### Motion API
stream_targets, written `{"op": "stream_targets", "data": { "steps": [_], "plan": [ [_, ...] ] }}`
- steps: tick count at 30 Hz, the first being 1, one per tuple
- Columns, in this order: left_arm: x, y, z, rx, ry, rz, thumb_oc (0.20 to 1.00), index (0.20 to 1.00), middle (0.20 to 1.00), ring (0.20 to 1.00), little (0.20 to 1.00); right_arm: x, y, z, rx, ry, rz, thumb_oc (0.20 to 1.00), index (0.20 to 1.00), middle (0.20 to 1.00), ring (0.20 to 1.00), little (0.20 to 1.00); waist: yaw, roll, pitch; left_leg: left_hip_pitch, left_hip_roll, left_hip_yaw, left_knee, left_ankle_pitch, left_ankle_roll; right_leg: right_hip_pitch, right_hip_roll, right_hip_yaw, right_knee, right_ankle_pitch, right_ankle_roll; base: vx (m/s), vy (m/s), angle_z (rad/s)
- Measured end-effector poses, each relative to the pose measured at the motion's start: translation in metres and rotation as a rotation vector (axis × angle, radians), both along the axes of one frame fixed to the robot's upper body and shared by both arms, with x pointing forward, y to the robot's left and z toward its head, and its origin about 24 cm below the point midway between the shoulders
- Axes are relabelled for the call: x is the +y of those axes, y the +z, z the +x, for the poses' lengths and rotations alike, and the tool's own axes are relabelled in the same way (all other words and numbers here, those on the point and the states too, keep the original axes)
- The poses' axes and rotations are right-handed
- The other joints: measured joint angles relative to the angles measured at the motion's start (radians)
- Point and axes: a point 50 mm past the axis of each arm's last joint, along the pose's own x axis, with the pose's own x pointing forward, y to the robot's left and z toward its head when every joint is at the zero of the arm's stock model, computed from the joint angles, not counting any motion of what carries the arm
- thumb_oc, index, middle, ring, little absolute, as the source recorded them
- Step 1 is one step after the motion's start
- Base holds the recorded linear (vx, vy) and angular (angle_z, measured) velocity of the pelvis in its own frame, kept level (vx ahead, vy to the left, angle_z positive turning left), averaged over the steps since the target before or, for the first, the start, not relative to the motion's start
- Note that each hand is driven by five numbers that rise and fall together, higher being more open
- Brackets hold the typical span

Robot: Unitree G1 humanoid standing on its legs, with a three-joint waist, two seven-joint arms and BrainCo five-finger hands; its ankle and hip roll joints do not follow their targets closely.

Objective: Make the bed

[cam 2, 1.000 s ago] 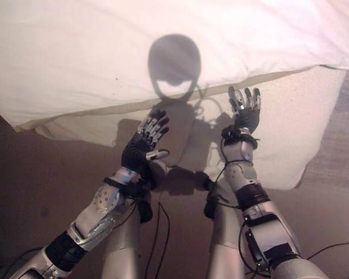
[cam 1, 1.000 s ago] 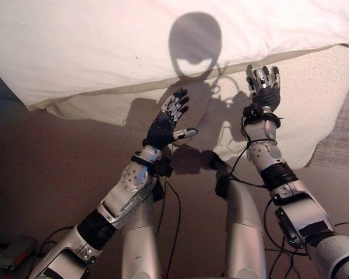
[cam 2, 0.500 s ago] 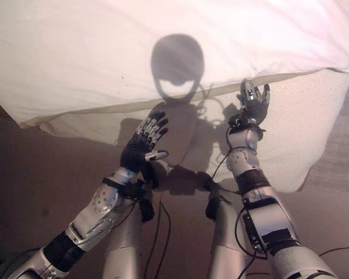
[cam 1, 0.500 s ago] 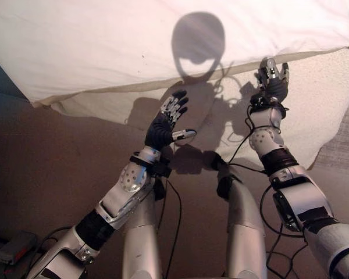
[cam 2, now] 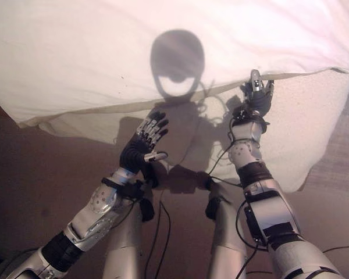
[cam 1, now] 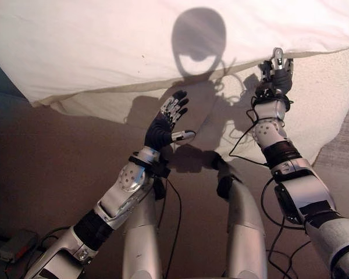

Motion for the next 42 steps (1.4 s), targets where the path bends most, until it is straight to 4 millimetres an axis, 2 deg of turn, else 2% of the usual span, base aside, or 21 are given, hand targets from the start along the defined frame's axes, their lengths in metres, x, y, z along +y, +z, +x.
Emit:
{"op": "stream_targets", "data": {
  "steps": [15, 31, 36, 37, 42],
  "plan": [
    [0.001, 0.000, 0.000, -0.007, -0.014, 0.010, 1.000, 1.000, 1.000, 1.000, 1.000, 0.005, 0.014, -0.008, -0.167, 0.088, 0.054, 1.000, 1.000, 1.000, 1.000, 1.000, 0.011, 0.000, 0.000, -0.004, -0.001, 0.000, -0.001, 0.000, 0.000, -0.003, 0.000, 0.000, -0.002, 0.000, 0.000, 0.00, 0.000, 0.00],
    [0.006, -0.006, -0.002, 0.008, -0.019, 0.036, 1.000, 1.000, 1.000, 1.000, 1.000, 0.000, 0.020, -0.005, -0.193, 0.092, 0.053, 1.000, 1.000, 1.000, 1.000, 1.000, 0.012, 0.000, 0.000, -0.014, -0.001, -0.002, 0.001, 0.000, 0.000, -0.011, 0.000, -0.002, 0.001, 0.000, 0.000, 0.00, 0.000, 0.00],
    [0.007, -0.007, -0.005, 0.014, -0.026, 0.032, 1.000, 1.000, 1.000, 1.000, 1.000, -0.030, 0.021, 0.006, -0.041, -0.045, -0.006, 1.000, 1.000, 1.000, 1.000, 1.000, 0.016, 0.000, 0.000, -0.015, -0.001, -0.004, 0.004, 0.000, 0.001, -0.010, -0.001, -0.002, 0.003, 0.000, 0.000, 0.00, 0.000, 0.00],
    [0.008, -0.008, -0.008, 0.022, -0.033, 0.018, 1.000, 1.000, 1.000, 1.000, 1.000, -0.036, 0.026, 0.007, -0.013, -0.075, -0.023, 1.000, 1.000, 1.000, 1.000, 1.000, 0.017, 0.000, 0.000, -0.016, -0.001, -0.004, 0.004, 0.001, 0.001, -0.010, -0.001, -0.003, 0.003, 0.001, 0.001, 0.00, 0.000, 0.00],
    [0.009, -0.012, -0.010, 0.040, -0.035, 0.021, 1.000, 1.000, 1.000, 1.000, 1.000, -0.044, 0.040, 0.010, 0.059, -0.115, -0.078, 1.000, 1.000, 1.000, 1.000, 1.000, 0.020, 0.000, 0.000, -0.018, 0.000, -0.006, 0.005, 0.001, 0.001, -0.010, 0.000, -0.004, 0.002, 0.001, 0.001, 0.01, -0.007, 0.00]
  ]
}}
